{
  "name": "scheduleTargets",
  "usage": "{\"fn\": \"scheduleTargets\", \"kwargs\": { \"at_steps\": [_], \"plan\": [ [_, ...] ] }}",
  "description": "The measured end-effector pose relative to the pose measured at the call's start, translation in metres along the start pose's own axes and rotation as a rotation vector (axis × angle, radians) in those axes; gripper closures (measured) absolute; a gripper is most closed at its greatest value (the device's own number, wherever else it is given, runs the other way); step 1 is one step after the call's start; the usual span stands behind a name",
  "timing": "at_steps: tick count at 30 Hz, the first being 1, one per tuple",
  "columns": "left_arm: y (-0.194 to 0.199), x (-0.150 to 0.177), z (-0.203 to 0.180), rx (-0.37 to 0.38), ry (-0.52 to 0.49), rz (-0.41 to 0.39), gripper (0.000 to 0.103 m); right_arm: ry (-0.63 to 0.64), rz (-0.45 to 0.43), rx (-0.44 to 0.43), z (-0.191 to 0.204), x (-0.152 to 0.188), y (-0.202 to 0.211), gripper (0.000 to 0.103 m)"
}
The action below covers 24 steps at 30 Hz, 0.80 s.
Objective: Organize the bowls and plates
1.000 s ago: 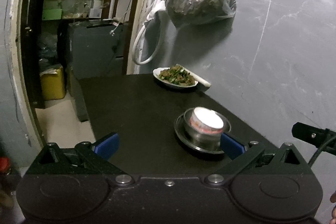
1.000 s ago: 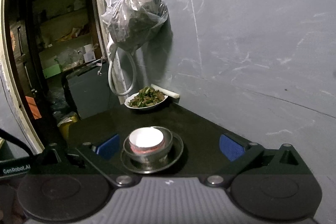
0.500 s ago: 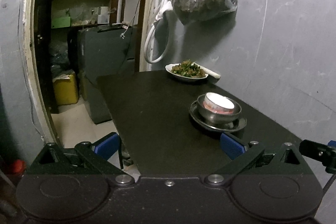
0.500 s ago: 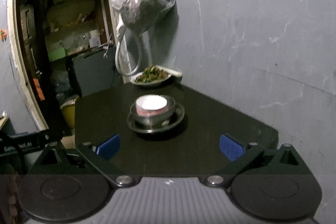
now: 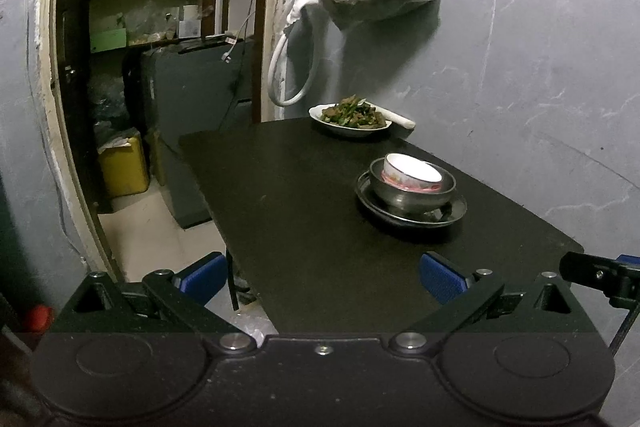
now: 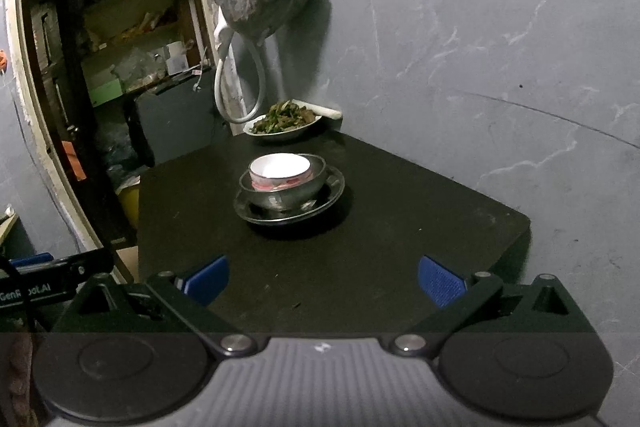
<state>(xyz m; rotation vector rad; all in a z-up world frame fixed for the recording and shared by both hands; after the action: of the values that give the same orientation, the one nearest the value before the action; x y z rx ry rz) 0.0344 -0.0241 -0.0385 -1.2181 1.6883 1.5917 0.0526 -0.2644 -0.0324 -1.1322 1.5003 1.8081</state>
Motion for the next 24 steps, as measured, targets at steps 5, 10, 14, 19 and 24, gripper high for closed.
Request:
{"fn": "scheduleTargets", "kwargs": {
  "at_steps": [5, 10, 14, 19, 24],
  "plan": [
    [-0.003, -0.001, 0.0, -0.008, 0.005, 0.003, 0.001, 0.008, 0.013, -0.015, 0.001, 0.001, -0.005, 0.0],
    [-0.006, -0.002, -0.001, -0.01, 0.009, 0.008, 0.001, 0.013, 0.026, -0.022, -0.001, -0.002, -0.01, 0.0],
    [-0.009, -0.001, -0.001, -0.016, 0.004, 0.015, 0.001, 0.019, 0.033, -0.025, -0.002, -0.003, -0.013, 0.0],
    [-0.011, -0.001, 0.002, -0.022, 0.008, 0.018, 0.001, 0.021, 0.044, -0.032, -0.001, -0.003, -0.017, 0.0],
    [-0.015, -0.003, 0.004, -0.03, 0.013, 0.02, 0.001, 0.024, 0.052, -0.037, 0.0, -0.003, -0.02, 0.0]
  ]
}}
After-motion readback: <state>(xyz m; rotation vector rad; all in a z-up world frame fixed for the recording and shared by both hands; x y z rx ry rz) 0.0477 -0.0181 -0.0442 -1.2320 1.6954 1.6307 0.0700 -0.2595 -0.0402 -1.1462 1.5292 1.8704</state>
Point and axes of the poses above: each gripper's, at about its wrist camera, not at the fingertips, and y roughly against the way its jaws point, z to its left, x to its underside, the point moved 7 cm from there along -y, roughly the way its jaws point, and after that the axes turned 8 degrees about y, right-handed, at the moved point
